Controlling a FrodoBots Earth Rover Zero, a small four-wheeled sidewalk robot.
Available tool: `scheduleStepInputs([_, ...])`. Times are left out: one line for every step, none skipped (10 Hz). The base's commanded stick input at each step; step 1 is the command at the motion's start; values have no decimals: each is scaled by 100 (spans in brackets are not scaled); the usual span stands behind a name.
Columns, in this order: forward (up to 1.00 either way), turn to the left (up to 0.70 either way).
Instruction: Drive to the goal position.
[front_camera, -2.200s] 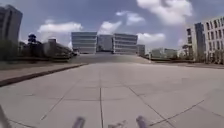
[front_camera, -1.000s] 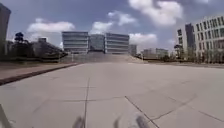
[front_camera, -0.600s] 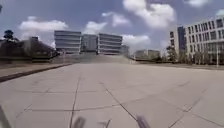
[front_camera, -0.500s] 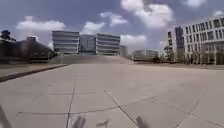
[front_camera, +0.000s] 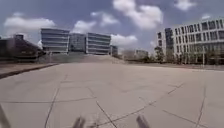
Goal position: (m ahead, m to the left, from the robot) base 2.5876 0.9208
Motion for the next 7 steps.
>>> scheduleStepInputs([70,13])
scheduleStepInputs([70,13])
scheduleStepInputs([70,13])
scheduleStepInputs([70,13])
scheduleStepInputs([70,13])
scheduleStepInputs([70,13])
scheduleStepInputs([70,13])
